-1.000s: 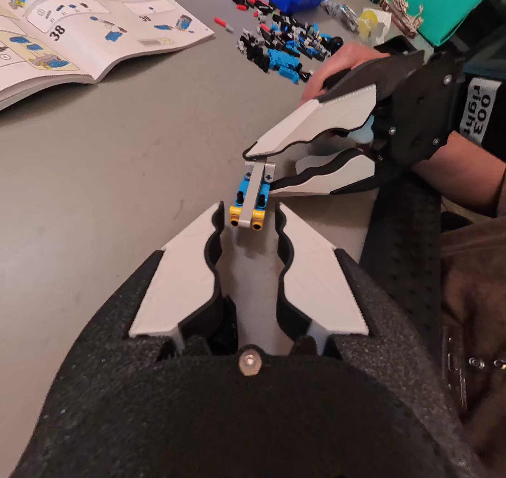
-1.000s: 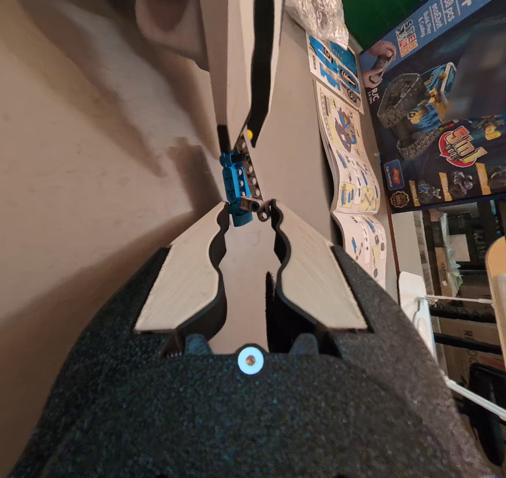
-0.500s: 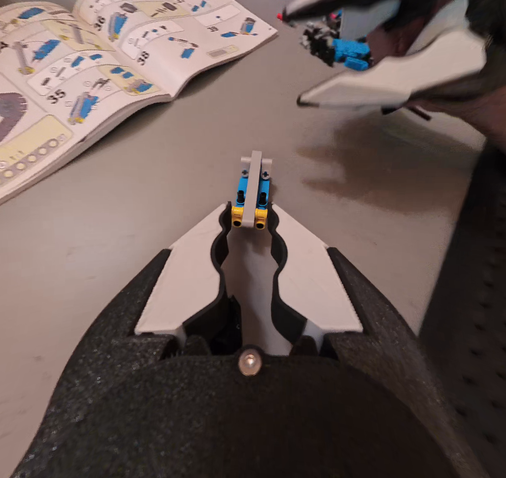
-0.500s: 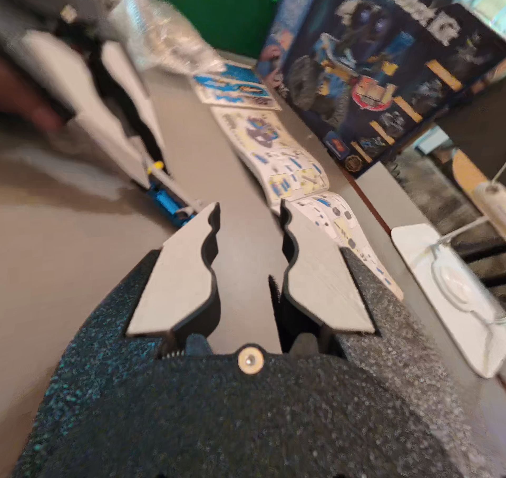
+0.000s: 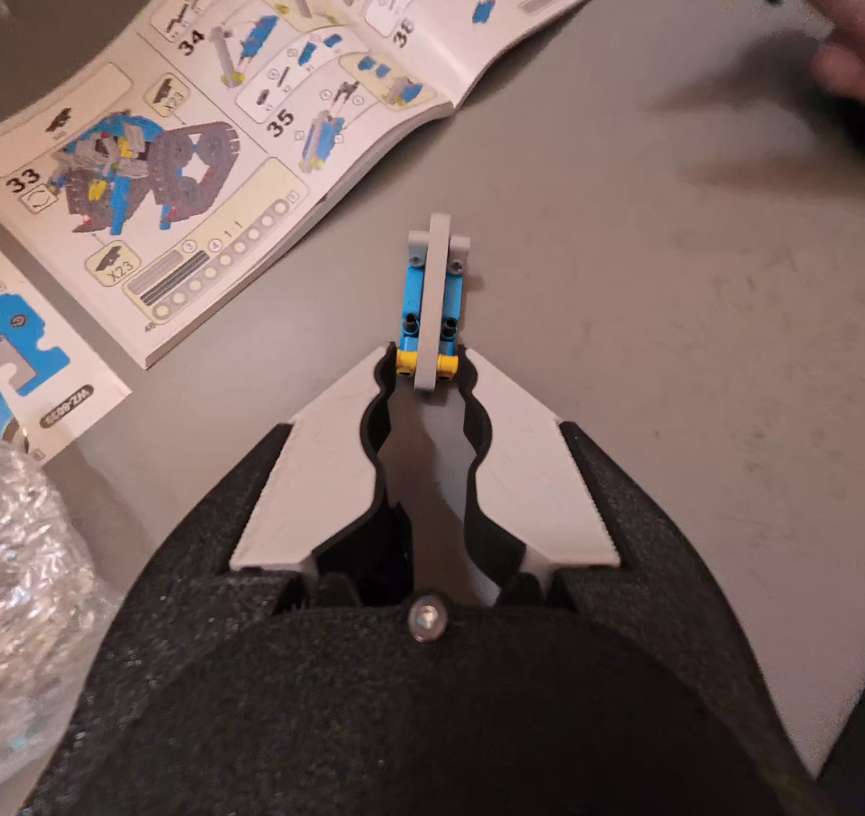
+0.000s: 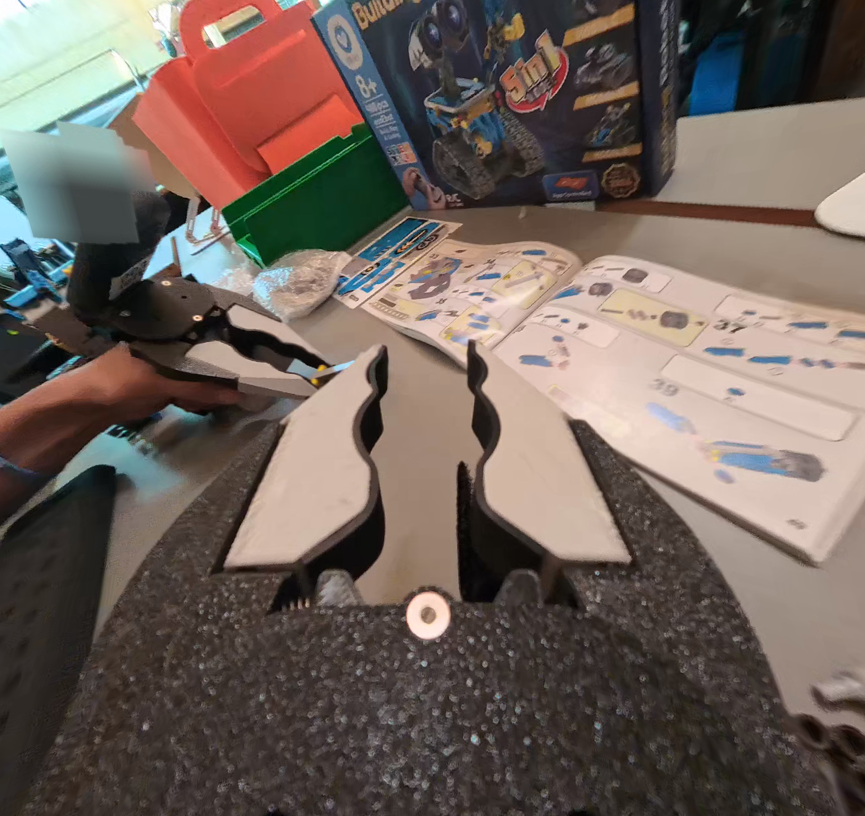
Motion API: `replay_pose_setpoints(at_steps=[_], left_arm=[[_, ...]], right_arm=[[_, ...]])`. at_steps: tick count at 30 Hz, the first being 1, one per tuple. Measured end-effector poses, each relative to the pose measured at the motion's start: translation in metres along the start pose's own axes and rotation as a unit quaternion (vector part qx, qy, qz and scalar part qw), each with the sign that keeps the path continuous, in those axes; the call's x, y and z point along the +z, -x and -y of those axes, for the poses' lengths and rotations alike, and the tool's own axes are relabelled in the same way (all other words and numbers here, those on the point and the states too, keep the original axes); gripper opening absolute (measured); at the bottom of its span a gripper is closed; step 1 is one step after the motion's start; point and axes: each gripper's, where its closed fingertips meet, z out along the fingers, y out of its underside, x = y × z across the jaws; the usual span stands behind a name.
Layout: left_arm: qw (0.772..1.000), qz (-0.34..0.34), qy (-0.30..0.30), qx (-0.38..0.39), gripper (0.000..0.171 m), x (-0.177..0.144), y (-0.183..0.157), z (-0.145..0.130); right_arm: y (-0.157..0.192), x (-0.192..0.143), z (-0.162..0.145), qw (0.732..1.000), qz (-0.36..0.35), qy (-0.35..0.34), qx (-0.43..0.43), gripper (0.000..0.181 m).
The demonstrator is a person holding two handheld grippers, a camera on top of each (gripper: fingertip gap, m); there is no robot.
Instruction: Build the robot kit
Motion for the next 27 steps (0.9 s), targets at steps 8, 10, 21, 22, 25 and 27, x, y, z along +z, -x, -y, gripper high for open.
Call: replay_pose_setpoints(at_steps=[8, 10, 21, 22, 25, 27], left_arm=[[1.0, 0.003, 0.002, -0.03, 0.032, 0.001, 0.009, 0.003], [0.999, 0.005, -0.002, -0.04, 0.036, 0.0, 0.011, 0.003], [0.998, 0.044, -0.025, -0.023, 0.037, -0.031, 0.005, 0.007], [0.999, 0.047, -0.021, -0.017, 0.037, -0.035, 0.003, 0.002], [0.998, 0.067, -0.017, 0.001, 0.037, -0.046, -0.006, -0.012], [0.998, 0.063, -0.029, 0.003, 0.038, -0.052, -0.016, -0.015]], right_arm=[[-0.007, -0.004, 0.01, 0.999, -0.019, -0.017, -0.037, 0.03], [-0.011, -0.005, 0.009, 0.998, -0.034, -0.011, -0.054, 0.032], [-0.021, -0.021, 0.044, 0.965, -0.131, -0.095, -0.208, 0.058], [-0.025, -0.026, 0.047, 0.953, -0.163, -0.101, -0.235, 0.054], [-0.034, -0.036, 0.047, 0.929, -0.243, -0.116, -0.255, 0.061], [-0.021, -0.022, 0.027, 0.946, -0.196, -0.055, -0.252, 0.057]])
